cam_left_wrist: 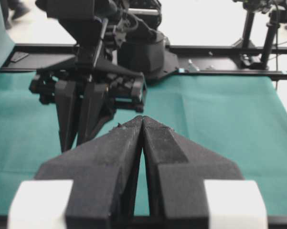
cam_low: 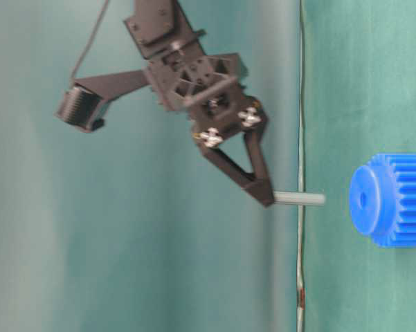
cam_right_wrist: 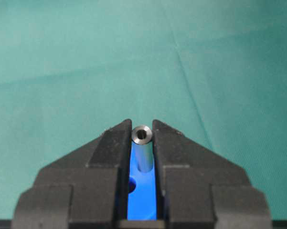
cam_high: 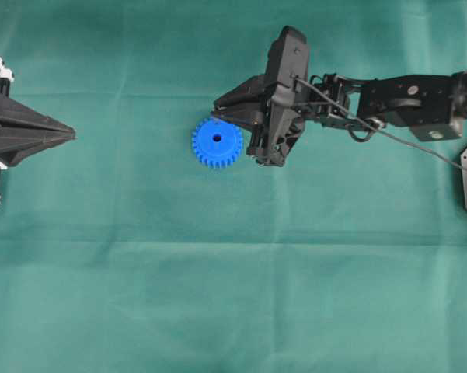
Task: Insert the shaft placed at a random location into the center hole of the medium gear at another random location.
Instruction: 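Align the held shaft above the gear's center hole with the right gripper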
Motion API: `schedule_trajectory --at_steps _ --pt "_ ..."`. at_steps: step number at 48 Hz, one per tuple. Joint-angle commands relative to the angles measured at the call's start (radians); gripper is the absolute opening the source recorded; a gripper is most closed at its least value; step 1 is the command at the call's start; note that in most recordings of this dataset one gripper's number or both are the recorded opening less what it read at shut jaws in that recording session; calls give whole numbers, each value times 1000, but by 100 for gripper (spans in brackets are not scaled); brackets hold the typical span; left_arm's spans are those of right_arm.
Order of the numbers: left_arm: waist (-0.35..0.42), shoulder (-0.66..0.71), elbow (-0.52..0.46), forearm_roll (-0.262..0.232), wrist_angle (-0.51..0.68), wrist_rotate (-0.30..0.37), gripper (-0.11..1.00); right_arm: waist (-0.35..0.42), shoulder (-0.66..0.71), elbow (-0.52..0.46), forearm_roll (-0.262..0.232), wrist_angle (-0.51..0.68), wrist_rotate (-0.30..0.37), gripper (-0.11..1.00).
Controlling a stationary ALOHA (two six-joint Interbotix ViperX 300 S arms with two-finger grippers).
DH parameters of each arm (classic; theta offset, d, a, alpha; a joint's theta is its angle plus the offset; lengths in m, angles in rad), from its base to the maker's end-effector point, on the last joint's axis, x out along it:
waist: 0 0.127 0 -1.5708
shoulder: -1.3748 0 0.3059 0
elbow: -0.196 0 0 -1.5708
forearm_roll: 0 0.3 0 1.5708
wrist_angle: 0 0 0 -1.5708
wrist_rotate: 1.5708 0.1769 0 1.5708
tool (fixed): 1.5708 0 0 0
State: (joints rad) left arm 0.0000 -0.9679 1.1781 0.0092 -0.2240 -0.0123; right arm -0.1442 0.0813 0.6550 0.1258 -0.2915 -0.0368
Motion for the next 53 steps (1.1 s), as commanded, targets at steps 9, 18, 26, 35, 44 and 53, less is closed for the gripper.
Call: schedule_trajectory --at_steps 9,18,26,35,44,53 --pt "3 6 -26 3 -5 2 0 3 43 -28 12 -44 2 13" --pt "3 5 -26 3 -5 2 0 3 54 -25 14 -44 2 13" --pt "3 5 -26 3 -5 0 0 5 52 -28 14 -46 2 13" --pt "3 5 -26 3 -5 0 0 6 12 -31 14 -40 2 13" --pt "3 5 -28 3 -5 0 0 26 -25 -23 14 -31 -2 13" --pt "5 5 -26 3 -5 0 0 32 -8 -23 14 -29 2 13"
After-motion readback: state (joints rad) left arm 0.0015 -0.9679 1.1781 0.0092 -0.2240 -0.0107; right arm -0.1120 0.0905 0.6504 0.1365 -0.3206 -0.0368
